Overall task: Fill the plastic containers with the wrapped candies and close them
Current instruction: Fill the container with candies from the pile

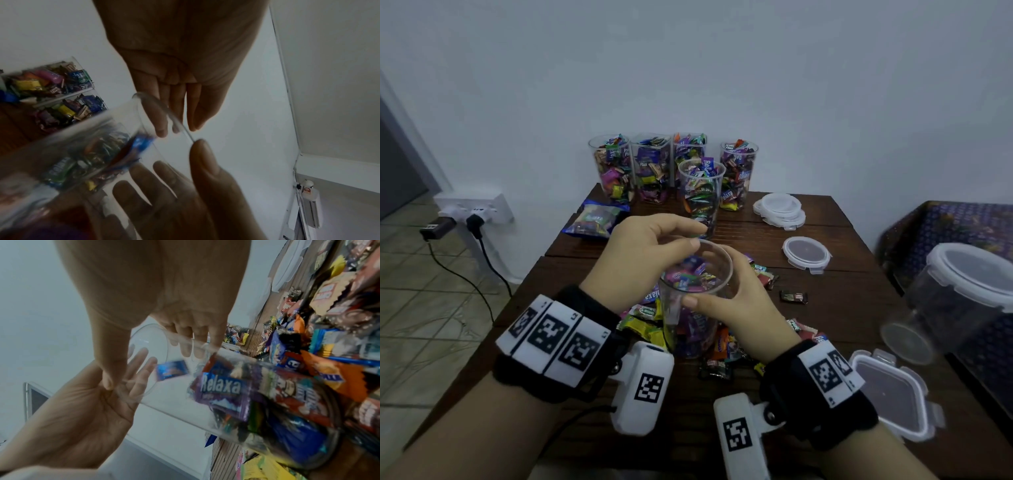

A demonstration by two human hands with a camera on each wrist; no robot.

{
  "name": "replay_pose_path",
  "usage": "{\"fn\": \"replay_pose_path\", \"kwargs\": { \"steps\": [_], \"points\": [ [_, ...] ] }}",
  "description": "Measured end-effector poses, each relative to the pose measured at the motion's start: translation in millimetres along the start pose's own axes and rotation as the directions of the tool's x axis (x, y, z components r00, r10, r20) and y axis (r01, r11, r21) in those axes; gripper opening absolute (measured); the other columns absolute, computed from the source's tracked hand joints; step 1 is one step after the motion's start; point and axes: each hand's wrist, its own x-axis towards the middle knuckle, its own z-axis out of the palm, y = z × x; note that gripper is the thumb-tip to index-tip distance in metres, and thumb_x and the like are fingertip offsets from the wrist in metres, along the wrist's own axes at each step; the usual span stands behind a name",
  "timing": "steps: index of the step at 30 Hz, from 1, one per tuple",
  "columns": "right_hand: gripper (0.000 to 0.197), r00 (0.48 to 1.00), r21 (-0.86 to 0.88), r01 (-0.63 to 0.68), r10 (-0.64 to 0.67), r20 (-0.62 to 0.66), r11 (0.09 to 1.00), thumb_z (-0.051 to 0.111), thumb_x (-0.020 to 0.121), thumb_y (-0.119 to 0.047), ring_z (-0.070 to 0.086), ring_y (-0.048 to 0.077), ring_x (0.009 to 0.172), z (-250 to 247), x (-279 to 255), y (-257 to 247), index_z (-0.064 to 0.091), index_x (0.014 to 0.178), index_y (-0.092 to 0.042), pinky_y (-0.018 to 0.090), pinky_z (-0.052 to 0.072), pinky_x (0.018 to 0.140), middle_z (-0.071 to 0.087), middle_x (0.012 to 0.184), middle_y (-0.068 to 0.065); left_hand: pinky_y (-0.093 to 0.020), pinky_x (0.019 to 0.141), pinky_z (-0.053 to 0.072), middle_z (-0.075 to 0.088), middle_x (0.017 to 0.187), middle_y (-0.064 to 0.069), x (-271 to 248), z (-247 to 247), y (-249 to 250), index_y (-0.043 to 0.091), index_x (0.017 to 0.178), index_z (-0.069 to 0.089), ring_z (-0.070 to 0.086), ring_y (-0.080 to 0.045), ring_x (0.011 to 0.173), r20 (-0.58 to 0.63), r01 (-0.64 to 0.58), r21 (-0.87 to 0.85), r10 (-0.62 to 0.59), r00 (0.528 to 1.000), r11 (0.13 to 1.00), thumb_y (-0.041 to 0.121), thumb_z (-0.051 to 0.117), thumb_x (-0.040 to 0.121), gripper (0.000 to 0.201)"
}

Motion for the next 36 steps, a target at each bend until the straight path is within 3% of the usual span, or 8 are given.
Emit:
{"fn": "replay_pose_path", "kwargs": {
  "steps": [7, 12, 17, 19, 22, 26, 32, 36],
  "points": [
    [0.060, 0.999, -0.030, -0.032, 0.032, -0.027, 0.999, 0.074, 0.077, -0.011, 0.049, -0.023, 0.099, 0.0, -3.0, -0.5, 0.042, 0.124, -0.029, -0.001, 0.040, 0.079, 0.050, 0.119, -0.021, -0.026, 0.077, 0.057, 0.072, 0.088, 0.011, -3.0, -8.7, -7.7, 0.032, 0.089, 0.070, 0.068, -0.009, 0.091, -0.161, -0.023, -0.088, 0.008, 0.987, 0.996, 0.010, 0.060, 0.090, 0.024],
    [0.059, 0.996, -0.055, -0.088, 0.087, -0.012, 0.995, 0.073, 0.078, -0.023, 0.043, -0.018, 0.113, -1.8, -7.0, 1.5, 0.039, 0.123, -0.039, 0.000, 0.041, 0.085, 0.047, 0.124, -0.023, -0.035, 0.085, 0.052, 0.065, 0.100, 0.016, -10.1, -30.5, -31.7, 0.035, 0.092, 0.067, 0.059, -0.004, 0.099, -0.155, 0.204, 0.028, -0.197, 0.968, 0.979, 0.022, 0.061, 0.090, 0.015],
    [0.075, 0.975, -0.268, -0.175, 0.204, 0.084, 0.947, 0.081, 0.062, -0.049, 0.046, -0.005, 0.119, -21.7, -5.1, 0.2, 0.043, 0.126, -0.037, 0.032, 0.041, 0.101, 0.051, 0.126, -0.020, -0.041, 0.099, 0.044, 0.059, 0.124, 0.003, -13.8, -58.2, -62.8, 0.030, 0.121, 0.058, 0.054, -0.014, 0.112, -0.026, 0.425, 0.412, -0.456, 0.890, 0.806, 0.036, 0.066, 0.085, 0.038],
    [0.087, 0.954, -0.472, -0.219, 0.289, 0.080, 0.854, 0.077, 0.061, -0.057, 0.039, 0.007, 0.128, -36.4, -6.4, 2.0, 0.040, 0.135, -0.032, 0.041, 0.037, 0.107, 0.042, 0.138, -0.012, -0.036, 0.102, 0.041, 0.054, 0.135, -0.004, -15.4, -63.8, -70.7, 0.025, 0.131, 0.052, 0.050, -0.021, 0.121, -0.020, 0.469, 0.541, -0.547, 0.837, 0.698, 0.039, 0.067, 0.083, 0.052],
    [0.091, 0.927, -0.707, -0.261, 0.376, 0.007, 0.658, 0.074, 0.073, -0.047, 0.031, 0.014, 0.135, -57.5, -7.0, 1.4, 0.026, 0.146, -0.025, 0.033, 0.030, 0.110, 0.029, 0.149, -0.002, -0.031, 0.103, 0.035, 0.042, 0.146, -0.007, -18.1, -61.6, -79.2, 0.024, 0.143, 0.038, 0.041, -0.024, 0.131, 0.031, 0.491, 0.666, -0.678, 0.734, 0.562, 0.042, 0.069, 0.081, 0.073],
    [0.107, 0.844, -0.863, -0.266, 0.537, 0.006, 0.429, 0.074, 0.072, -0.049, 0.026, 0.023, 0.140, -69.6, -0.8, 6.7, 0.004, 0.151, -0.029, 0.038, 0.029, 0.112, 0.014, 0.157, 0.002, -0.029, 0.105, 0.031, 0.030, 0.154, -0.005, -17.5, -44.7, -83.0, 0.028, 0.150, 0.018, 0.033, -0.023, 0.137, 0.167, 0.430, 0.725, -0.744, 0.647, 0.537, 0.044, 0.073, 0.077, 0.093],
    [0.114, 0.753, -0.948, -0.154, 0.654, 0.070, 0.279, 0.074, 0.073, -0.048, 0.026, 0.028, 0.141, -54.5, 10.7, 15.8, -0.010, 0.149, -0.036, 0.041, 0.033, 0.110, 0.004, 0.159, 0.005, -0.037, 0.108, 0.034, 0.014, 0.158, -0.014, -15.6, -14.7, -86.7, 0.037, 0.151, 0.000, 0.031, -0.030, 0.138, 0.233, 0.261, 0.832, -0.735, 0.636, 0.490, 0.051, 0.073, 0.074, 0.107],
    [0.109, 0.709, -0.990, -0.039, 0.702, 0.068, 0.134, 0.073, 0.076, -0.045, 0.033, 0.034, 0.135, -39.3, 17.4, 17.4, -0.007, 0.149, -0.037, 0.041, 0.042, 0.102, 0.003, 0.158, 0.010, -0.036, 0.109, 0.033, 0.003, 0.158, -0.018, -13.8, -6.0, -85.1, 0.039, 0.150, 0.003, 0.027, -0.034, 0.140, 0.247, 0.184, 0.870, -0.728, 0.639, 0.457, 0.047, 0.073, 0.076, 0.102]
  ]
}}
